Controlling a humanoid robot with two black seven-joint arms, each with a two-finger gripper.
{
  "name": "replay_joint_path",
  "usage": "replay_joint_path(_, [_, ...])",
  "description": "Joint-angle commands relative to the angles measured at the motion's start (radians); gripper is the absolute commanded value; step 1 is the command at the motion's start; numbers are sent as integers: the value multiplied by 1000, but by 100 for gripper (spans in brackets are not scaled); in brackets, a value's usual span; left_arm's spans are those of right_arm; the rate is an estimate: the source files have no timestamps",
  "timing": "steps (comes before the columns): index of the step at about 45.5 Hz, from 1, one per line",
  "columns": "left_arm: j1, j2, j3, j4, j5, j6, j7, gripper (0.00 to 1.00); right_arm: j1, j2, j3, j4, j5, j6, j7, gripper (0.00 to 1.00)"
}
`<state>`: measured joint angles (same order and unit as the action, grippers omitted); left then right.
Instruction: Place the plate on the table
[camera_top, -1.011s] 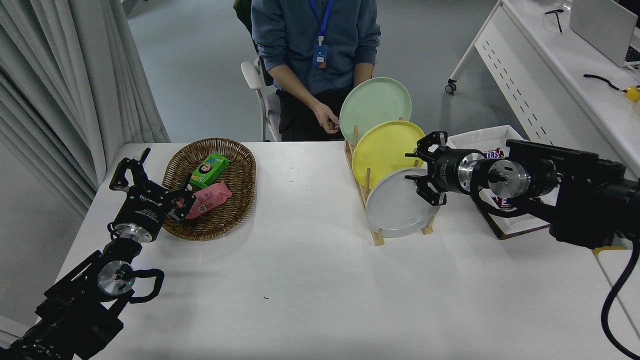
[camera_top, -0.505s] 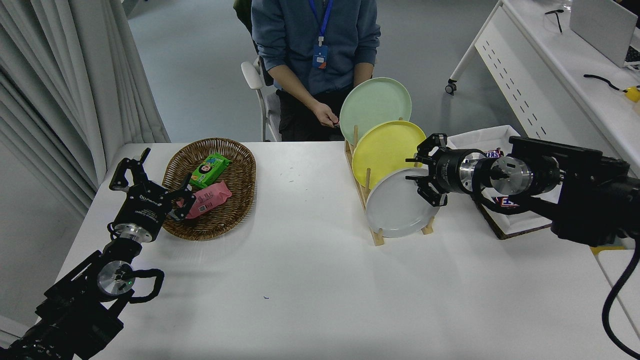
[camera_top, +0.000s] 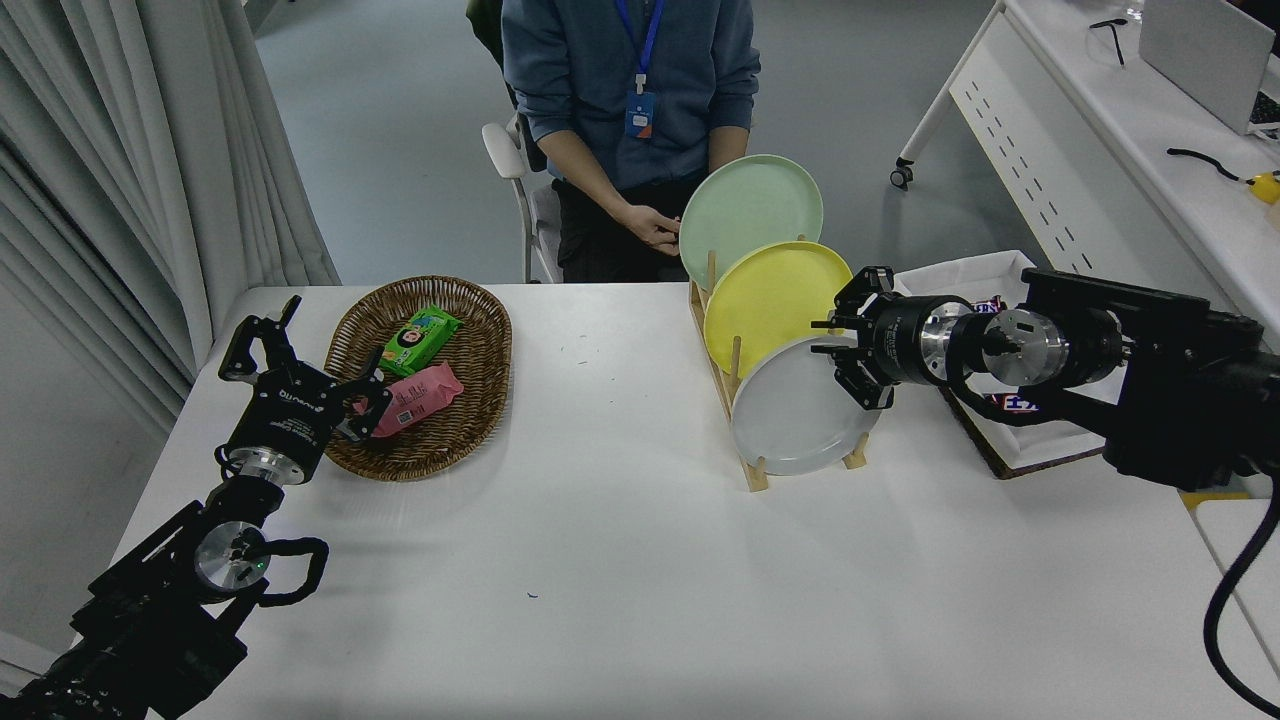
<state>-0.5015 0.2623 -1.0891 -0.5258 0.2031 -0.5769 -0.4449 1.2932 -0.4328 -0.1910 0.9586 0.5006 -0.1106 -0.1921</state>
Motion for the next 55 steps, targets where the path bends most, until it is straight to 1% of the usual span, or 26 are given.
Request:
replay_joint_path(1, [0,0,0,0,1,0,0,100,0,0,1,0,3,-1,-3,21])
replay_joint_path(9, [0,0,0,0,-1,0,0,100,1,2,2,0,-1,-1,-3,21])
replay_joint_path(31, [0,0,0,1,1,0,0,100,-3,2,15,-3,-4,-14,-1,17])
replay_joint_path(39, [0,0,0,1,-1,0,0,100,-3,2,16,-4,-4,-14,-3,16])
replay_joint_path(43, [0,0,0,0,1,0,0,100,-3,2,16,-4,-4,-14,-3,14])
replay_joint_path(55, [0,0,0,1,1,0,0,100,-3,2,16,-6,-4,-12,-3,11])
